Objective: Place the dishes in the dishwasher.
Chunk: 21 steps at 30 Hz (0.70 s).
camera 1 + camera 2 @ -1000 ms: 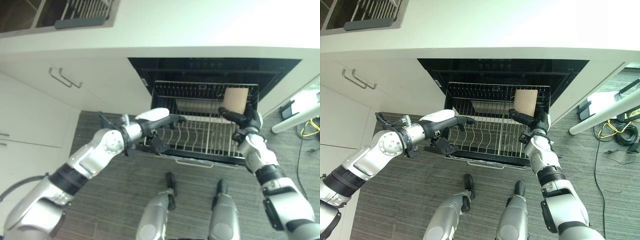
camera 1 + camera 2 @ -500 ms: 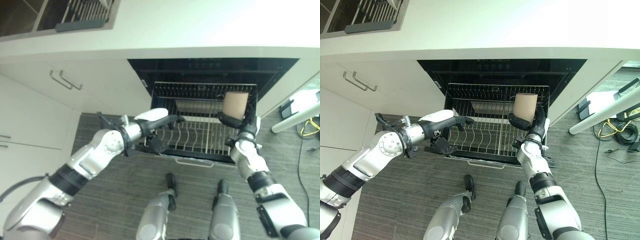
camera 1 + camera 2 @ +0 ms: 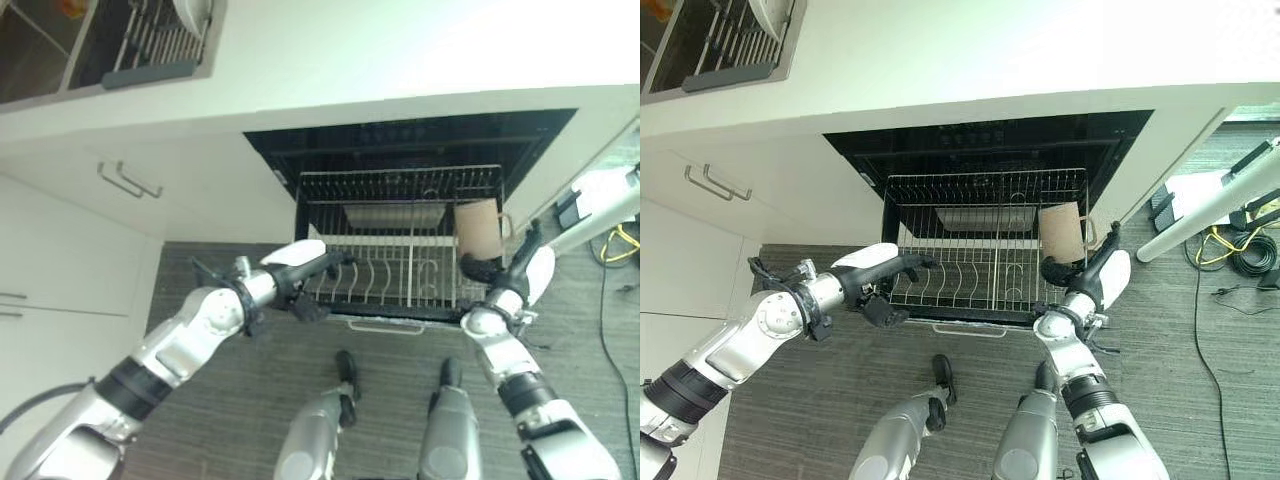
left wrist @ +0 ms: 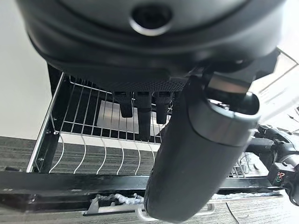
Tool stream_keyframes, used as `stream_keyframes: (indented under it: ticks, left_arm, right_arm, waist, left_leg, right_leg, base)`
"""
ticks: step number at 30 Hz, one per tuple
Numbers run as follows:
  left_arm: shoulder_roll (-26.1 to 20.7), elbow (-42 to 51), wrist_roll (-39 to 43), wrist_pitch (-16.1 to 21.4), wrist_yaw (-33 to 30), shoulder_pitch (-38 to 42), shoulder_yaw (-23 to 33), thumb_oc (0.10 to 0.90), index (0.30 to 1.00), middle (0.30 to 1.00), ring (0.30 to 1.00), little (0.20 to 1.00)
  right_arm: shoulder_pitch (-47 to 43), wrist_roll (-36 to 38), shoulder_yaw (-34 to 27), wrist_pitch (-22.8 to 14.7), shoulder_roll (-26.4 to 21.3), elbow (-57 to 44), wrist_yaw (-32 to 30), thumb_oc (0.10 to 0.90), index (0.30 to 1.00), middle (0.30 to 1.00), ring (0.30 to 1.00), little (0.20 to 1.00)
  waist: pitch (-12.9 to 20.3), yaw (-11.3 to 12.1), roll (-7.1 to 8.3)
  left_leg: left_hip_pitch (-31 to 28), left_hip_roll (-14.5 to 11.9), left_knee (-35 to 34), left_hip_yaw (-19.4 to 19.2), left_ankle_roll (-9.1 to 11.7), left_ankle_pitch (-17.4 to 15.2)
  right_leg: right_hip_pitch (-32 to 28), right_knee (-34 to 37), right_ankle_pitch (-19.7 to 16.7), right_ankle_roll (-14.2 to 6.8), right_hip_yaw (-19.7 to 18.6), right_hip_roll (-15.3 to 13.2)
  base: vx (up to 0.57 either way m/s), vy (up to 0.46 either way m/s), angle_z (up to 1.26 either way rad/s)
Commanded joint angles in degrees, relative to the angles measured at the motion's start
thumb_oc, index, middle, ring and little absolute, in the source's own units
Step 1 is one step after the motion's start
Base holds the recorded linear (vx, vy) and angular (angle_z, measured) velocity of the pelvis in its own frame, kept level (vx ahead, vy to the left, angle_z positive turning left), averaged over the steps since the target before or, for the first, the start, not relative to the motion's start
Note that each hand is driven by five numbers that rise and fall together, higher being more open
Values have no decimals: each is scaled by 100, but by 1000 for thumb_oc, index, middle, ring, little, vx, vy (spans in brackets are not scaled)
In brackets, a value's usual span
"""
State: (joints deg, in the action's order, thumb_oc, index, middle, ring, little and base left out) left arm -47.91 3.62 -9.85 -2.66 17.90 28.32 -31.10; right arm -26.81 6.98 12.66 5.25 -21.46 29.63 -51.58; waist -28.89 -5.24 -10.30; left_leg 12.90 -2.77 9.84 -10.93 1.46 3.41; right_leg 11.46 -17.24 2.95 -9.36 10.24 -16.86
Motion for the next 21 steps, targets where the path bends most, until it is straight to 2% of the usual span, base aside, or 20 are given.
stream_keyframes:
  ticks: [1,11,13,14,17,21]
  left_arm:
    - [333,399,-117,139,-288,258,695,800,900,900,900,900]
    - [300,480,-123,84,-220,45,850,800,900,900,900,900]
    - [337,508,-164,-7,-241,-29,875,800,900,900,900,900]
    - [370,527,-236,-70,-281,-156,926,800,900,900,900,900]
    - [453,482,-373,-122,-389,-391,1013,800,900,900,900,900]
    - [590,397,-444,-126,-590,-767,1201,800,900,900,900,900]
  right_arm:
    - [168,17,-80,-453,-319,-342,-107,800,900,900,900,900]
    - [466,266,-59,-767,-269,-857,204,800,900,900,900,900]
    - [501,443,-63,-1131,-233,-1065,358,800,900,900,900,900]
    - [613,450,-61,-1611,-204,-1397,603,800,900,900,900,900]
    - [861,211,-124,-2079,-158,-2036,676,800,900,900,900,900]
    - [1217,340,-263,-2320,-176,-2585,983,800,900,900,900,900]
  waist:
    - [259,-2,-167]
    - [346,-52,-136]
    - [371,-65,-122]
    - [422,-74,-89]
    - [548,-98,-11]
    - [756,-135,60]
  left_leg:
    - [-49,-39,735,-217,102,-1185]
    - [-94,-47,735,-230,93,-1195]
    - [-118,-58,735,-232,95,-1190]
    - [-142,-65,735,-222,92,-1192]
    - [-198,-74,735,-211,80,-1213]
    - [-311,-108,735,-259,63,-1246]
  right_leg:
    - [74,5,323,65,215,246]
    - [42,5,368,76,167,279]
    - [19,5,376,80,153,289]
    - [-12,5,395,84,147,302]
    - [-85,5,435,76,171,313]
    - [-202,5,508,74,206,317]
  base:
    - [0,0,0]
    - [0,0,0]
    - [10,3,-2]
    - [21,-3,-4]
    - [11,-23,-5]
    - [6,-8,-3]
